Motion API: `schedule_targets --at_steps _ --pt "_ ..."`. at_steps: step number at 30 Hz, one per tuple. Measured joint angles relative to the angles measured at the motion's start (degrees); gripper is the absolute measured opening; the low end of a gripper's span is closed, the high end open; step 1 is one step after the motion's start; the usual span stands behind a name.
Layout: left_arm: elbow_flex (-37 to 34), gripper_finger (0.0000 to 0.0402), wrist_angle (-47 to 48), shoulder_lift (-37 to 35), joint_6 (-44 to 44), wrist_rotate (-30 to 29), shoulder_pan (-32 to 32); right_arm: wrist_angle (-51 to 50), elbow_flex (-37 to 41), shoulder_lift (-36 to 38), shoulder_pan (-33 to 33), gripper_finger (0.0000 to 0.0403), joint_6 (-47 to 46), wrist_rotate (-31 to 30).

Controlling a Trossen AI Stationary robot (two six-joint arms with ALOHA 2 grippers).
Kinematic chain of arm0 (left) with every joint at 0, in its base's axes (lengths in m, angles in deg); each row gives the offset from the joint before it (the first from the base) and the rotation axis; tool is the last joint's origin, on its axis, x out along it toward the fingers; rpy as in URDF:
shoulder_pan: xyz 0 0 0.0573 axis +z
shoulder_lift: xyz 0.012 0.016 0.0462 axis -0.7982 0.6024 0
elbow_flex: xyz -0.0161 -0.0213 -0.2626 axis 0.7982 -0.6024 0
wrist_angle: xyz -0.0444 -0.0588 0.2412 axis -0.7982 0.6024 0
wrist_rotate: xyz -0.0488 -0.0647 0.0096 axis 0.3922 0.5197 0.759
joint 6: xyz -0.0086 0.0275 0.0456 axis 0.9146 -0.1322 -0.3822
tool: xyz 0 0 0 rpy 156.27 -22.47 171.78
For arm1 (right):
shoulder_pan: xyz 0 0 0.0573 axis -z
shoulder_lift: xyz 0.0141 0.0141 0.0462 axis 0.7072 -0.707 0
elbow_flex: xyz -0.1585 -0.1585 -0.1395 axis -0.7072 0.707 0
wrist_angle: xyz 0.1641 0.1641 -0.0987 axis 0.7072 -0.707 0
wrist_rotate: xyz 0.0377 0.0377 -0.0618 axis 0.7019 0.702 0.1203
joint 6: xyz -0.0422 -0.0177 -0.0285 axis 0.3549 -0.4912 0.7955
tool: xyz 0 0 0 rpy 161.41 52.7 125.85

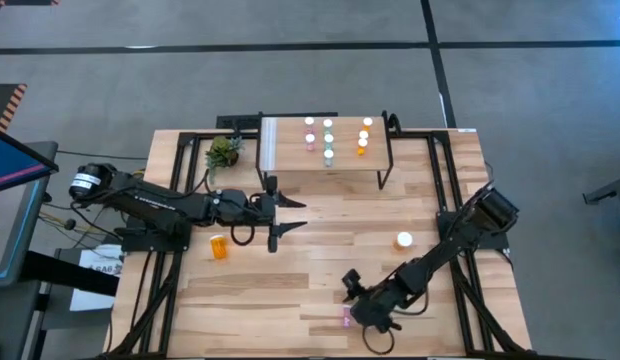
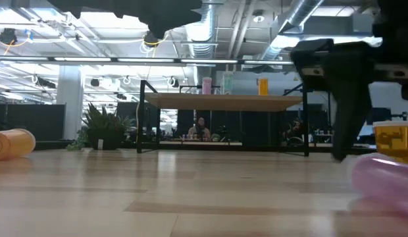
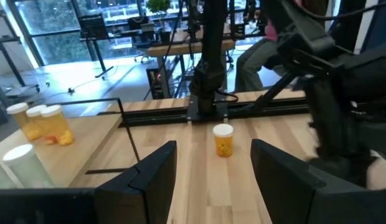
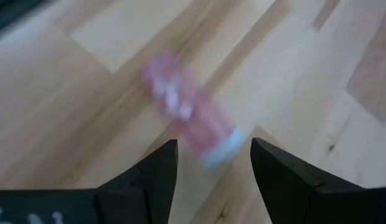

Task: Pick and place medicine bottles onto shelf by color
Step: Put the pink pill bottle on the shelf aligned with the other pink pill bottles

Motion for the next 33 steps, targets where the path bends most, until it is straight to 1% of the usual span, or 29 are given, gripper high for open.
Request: schedule_targets --at_steps 2,8,12,15,17,19,26,29,31,33 --pt "0.00 0.0194 0.13 0.02 0.02 0.19 0.02 -0.47 -2.17 -2.68 0.00 0.0226 0.94 0.63" --pt "0.00 0.0194 0.12 0.01 0.10 0.97 0.02 -9.70 -9.54 -7.50 0.13 0.0226 1.54 0.24" --pt "0.00 0.0194 0.25 0.02 1.82 1.41 0.02 -10.76 -10.55 -7.23 0.54 0.0226 1.53 0.37" --pt "0.00 0.0194 0.28 0.02 3.62 4.98 0.01 -11.94 -10.46 -6.18 0.94 0.0226 0.78 0.37" --pt "0.00 0.0194 0.33 0.02 4.93 7.40 -0.28 -13.49 -10.35 -5.26 1.37 0.0226 -2.20 -1.34" --pt "0.00 0.0194 0.92 0.02 6.15 8.28 -1.20 -14.36 -10.34 -3.75 1.91 0.0226 -7.66 -3.47" --pt "-0.02 0.0194 3.49 0.51 6.07 6.46 -7.35 -20.97 -10.43 1.51 3.54 0.0209 -19.63 -3.97" --pt "-0.08 0.0194 3.84 3.48 4.60 6.71 -9.40 -20.38 -10.41 4.46 3.57 0.0196 -25.10 -3.59" --pt "0.93 0.0194 3.38 7.04 4.49 7.71 -9.73 -19.98 -10.50 6.77 3.52 0.0187 -27.08 -3.39" --pt "2.67 0.0194 3.54 11.25 4.53 9.65 -9.66 -22.03 -10.51 8.89 3.50 0.0178 -28.37 -3.42"
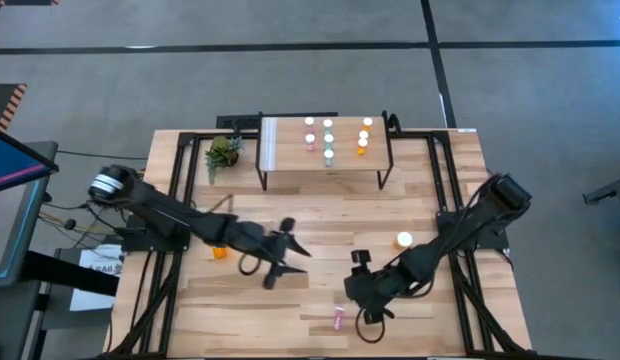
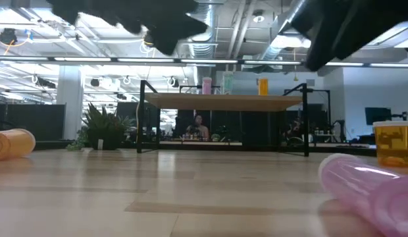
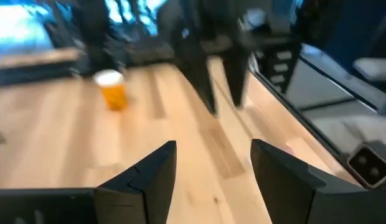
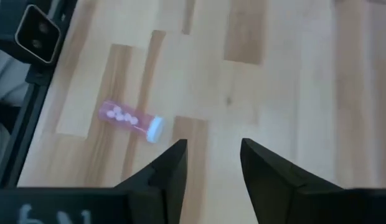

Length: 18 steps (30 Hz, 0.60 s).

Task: Pick and place medicine bottles onto shelf by color
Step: Put the pink pill bottle on the shelf aligned with the other pink pill bottles

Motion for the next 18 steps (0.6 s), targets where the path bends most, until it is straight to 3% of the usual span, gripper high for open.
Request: schedule_targets --at_steps 6,13,18 --pt "10.65 0.0194 2.25 15.11 -0.40 9.94 -1.07 -5.40 0.26 7.50 -1.01 0.0151 -2.50 -3.93" --pt "24.18 0.0194 10.39 27.51 -6.50 11.21 -3.82 -6.58 3.17 18.45 -6.04 0.0120 -2.85 -15.97" --pt "31.03 0.0194 12.88 33.41 -5.80 17.96 -2.56 -4.60 8.98 25.19 -9.05 0.0108 -6.56 -22.18"
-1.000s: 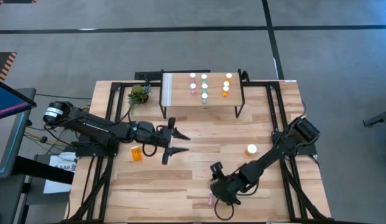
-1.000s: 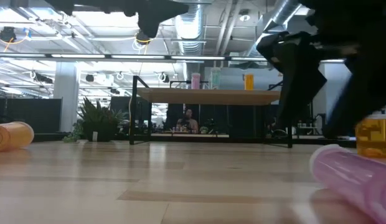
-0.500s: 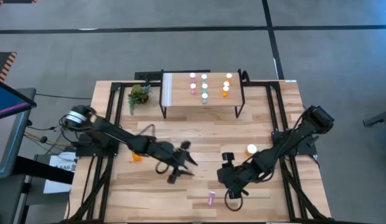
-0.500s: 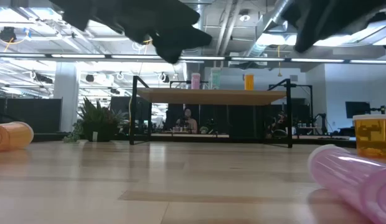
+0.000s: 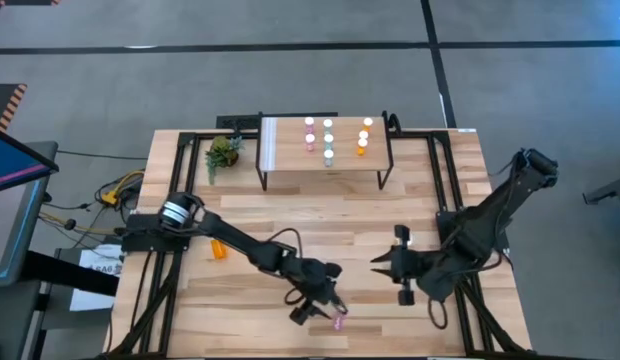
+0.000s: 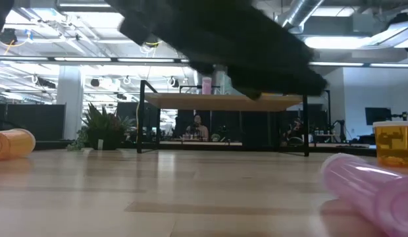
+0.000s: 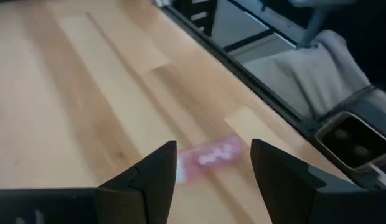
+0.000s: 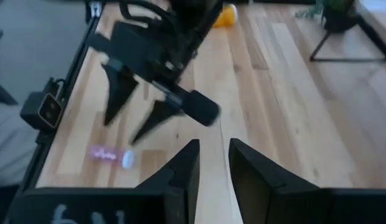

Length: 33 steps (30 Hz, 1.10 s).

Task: Pick and place medicine bottles onto shelf by color
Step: Put the pink pill bottle on the shelf aligned with the other pink pill bottles

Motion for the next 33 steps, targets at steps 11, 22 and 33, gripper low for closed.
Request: schedule_targets --at_steps 11,22,33 --pt "3.36 0.0194 -0.02 2.68 1.49 0.19 3.49 9.61 9.05 1.90 -0.81 0.0108 -6.12 0.33" --pt "3.34 0.0194 -2.51 -1.92 2.65 -8.74 2.94 13.54 13.26 -1.56 -1.33 0.0108 -32.23 0.43" --pt "3.25 0.0194 -1.25 -9.08 0.32 -20.03 -3.24 27.04 6.30 -18.98 -2.13 0.0107 -34.23 2.15"
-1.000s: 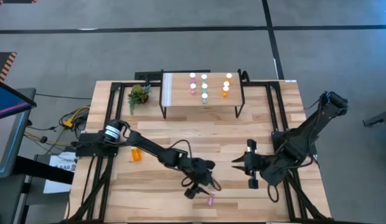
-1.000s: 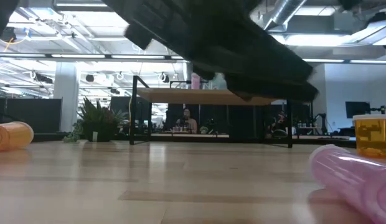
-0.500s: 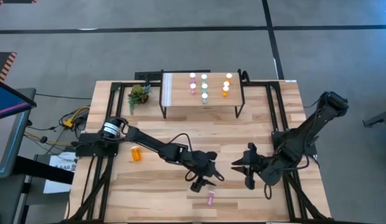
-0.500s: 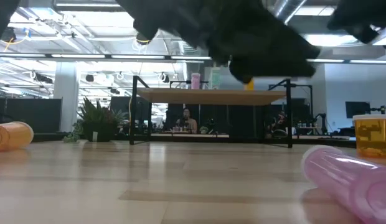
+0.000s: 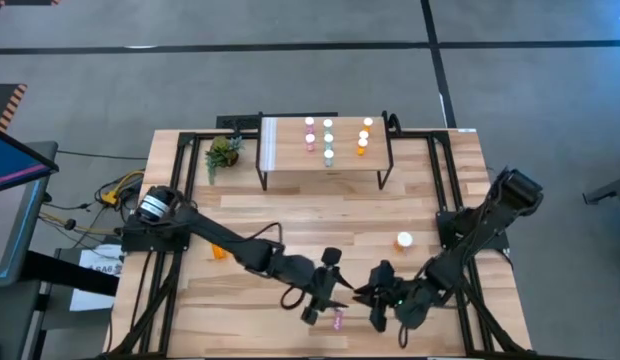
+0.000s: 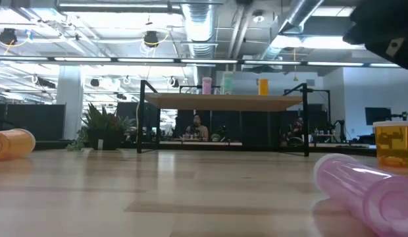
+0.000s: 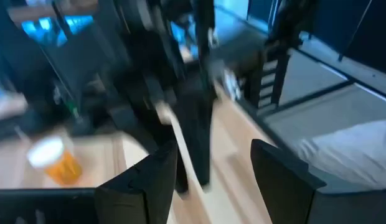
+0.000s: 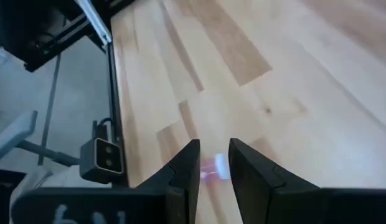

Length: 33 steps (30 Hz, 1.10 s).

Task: Pick and place medicine bottles onto shelf by color
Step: Put the pink pill bottle on the shelf aligned with the other pink pill bottles

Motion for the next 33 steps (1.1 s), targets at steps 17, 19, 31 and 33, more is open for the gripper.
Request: schedule_targets --at_steps 17,19,31,33 --pt "-27.62 0.0194 -28.76 -20.62 -1.51 -8.76 -2.88 -7.42 -19.53 -15.89 1.56 0.0107 -1.98 3.50" --pt "-30.09 0.0194 -31.52 -22.82 -0.54 -8.77 -3.43 -8.12 -20.54 -17.02 1.89 0.0107 -2.42 3.23" --pt "-32.81 0.0194 -34.77 -24.95 -1.85 -10.95 -7.41 -7.58 -24.12 -20.45 3.25 0.0107 -3.89 3.05" --pt "-32.81 0.0194 -34.60 -24.95 -1.55 -11.24 -7.46 -7.77 -24.08 -20.37 3.18 0.0107 -3.87 2.99"
